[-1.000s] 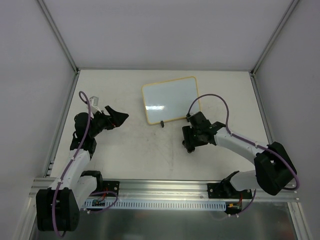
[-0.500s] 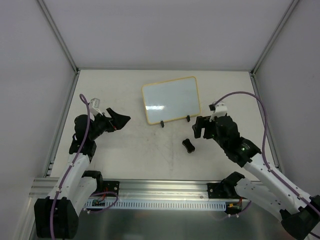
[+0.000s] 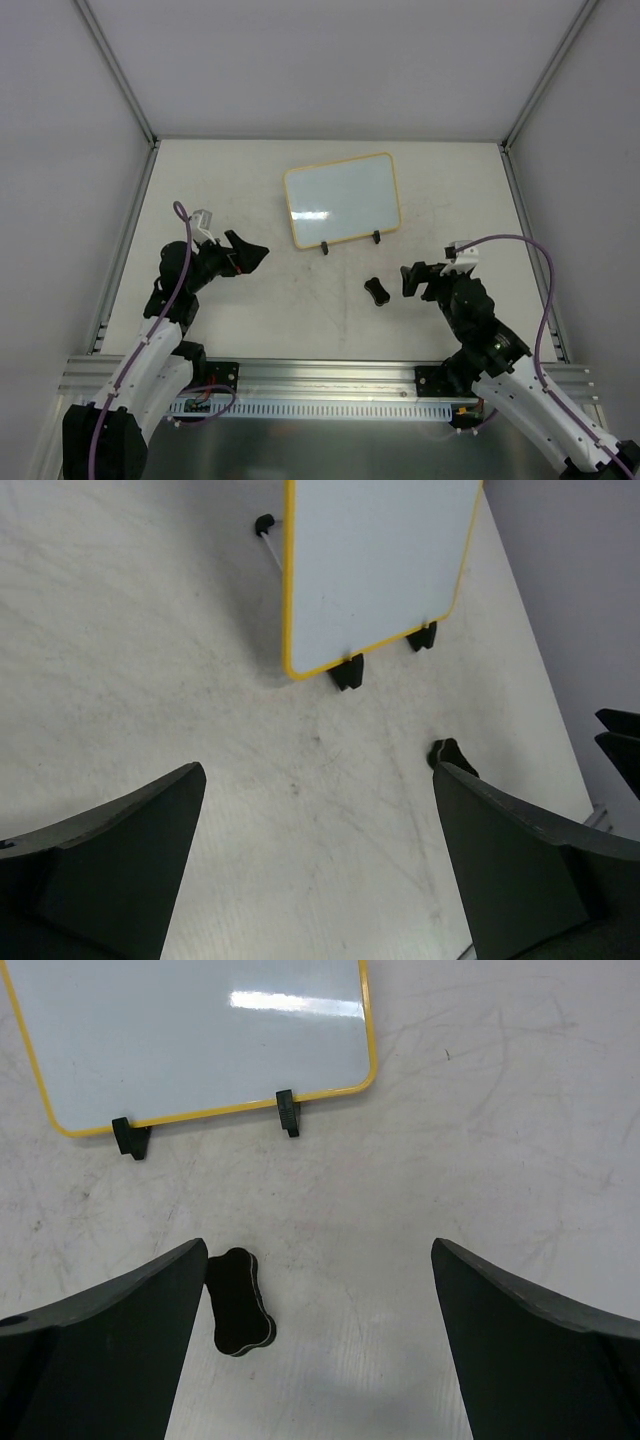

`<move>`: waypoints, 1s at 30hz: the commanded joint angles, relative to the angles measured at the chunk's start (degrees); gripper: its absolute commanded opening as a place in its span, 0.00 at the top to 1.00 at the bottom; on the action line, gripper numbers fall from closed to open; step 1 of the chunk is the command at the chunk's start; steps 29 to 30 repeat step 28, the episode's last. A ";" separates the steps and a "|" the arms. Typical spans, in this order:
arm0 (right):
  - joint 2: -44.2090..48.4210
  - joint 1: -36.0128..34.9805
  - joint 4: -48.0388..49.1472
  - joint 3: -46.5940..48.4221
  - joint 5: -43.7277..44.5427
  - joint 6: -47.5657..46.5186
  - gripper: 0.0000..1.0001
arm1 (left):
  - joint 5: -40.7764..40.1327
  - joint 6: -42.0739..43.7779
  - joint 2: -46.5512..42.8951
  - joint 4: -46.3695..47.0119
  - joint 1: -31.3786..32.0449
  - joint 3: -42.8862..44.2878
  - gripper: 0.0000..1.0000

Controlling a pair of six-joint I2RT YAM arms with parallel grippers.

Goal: Erase the whiteboard

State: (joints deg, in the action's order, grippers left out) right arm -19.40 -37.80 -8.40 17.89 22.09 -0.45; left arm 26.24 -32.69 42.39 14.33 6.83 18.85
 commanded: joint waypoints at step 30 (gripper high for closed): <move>-2.75 0.01 12.79 -5.59 2.52 0.27 0.01 | -7.17 9.40 -7.32 3.87 0.64 -6.63 0.01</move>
